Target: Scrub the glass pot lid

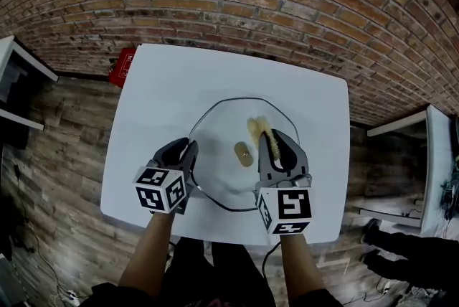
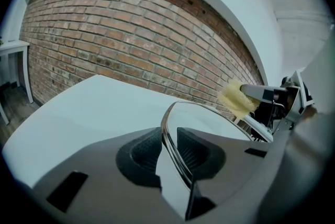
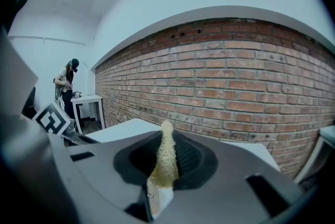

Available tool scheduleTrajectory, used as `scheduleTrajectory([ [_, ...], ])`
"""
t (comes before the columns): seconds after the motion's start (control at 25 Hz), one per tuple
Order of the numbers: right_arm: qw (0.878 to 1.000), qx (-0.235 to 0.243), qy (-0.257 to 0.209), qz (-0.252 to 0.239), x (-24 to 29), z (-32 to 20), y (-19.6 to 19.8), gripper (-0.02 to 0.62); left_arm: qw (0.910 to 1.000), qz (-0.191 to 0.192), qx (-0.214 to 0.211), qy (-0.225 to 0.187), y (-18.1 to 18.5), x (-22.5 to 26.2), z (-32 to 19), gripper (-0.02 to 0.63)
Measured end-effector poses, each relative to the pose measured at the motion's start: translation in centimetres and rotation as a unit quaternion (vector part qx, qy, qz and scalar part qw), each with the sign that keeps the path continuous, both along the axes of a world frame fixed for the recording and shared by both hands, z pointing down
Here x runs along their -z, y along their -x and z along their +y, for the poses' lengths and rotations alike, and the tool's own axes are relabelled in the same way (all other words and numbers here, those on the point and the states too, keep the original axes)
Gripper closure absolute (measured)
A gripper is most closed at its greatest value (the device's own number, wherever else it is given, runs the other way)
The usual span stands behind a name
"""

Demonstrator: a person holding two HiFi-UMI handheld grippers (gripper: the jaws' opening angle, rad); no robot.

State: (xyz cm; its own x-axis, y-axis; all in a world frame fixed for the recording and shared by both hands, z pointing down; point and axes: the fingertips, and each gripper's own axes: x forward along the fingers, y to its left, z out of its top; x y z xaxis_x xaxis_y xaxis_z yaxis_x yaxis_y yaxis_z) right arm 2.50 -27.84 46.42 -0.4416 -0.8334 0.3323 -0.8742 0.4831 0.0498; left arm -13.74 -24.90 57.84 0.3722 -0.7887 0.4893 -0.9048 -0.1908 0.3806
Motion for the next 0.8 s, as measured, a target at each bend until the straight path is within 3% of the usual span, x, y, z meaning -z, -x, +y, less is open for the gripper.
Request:
scheduleTrajectory([
  [0.44,0.993,0.11,0.045,-0.002,-2.6,-0.5,9.4,0.537,0.9999,0.007,0.009,0.002,0.1,0.1,0.1,0.511],
  [0.64,0.985,0.147,0.083,0.02,-5.0,-0.1,10.9,0.537,0.9999,0.007,0.013,0.003,0.1,0.2,0.1,0.511],
  [0.8,0.983,0.143,0.104,0.042,-6.7,-0.4,10.4,0.537,0.9999,0.006,0.016,0.003,0.1,0.2,0.1,0.512],
])
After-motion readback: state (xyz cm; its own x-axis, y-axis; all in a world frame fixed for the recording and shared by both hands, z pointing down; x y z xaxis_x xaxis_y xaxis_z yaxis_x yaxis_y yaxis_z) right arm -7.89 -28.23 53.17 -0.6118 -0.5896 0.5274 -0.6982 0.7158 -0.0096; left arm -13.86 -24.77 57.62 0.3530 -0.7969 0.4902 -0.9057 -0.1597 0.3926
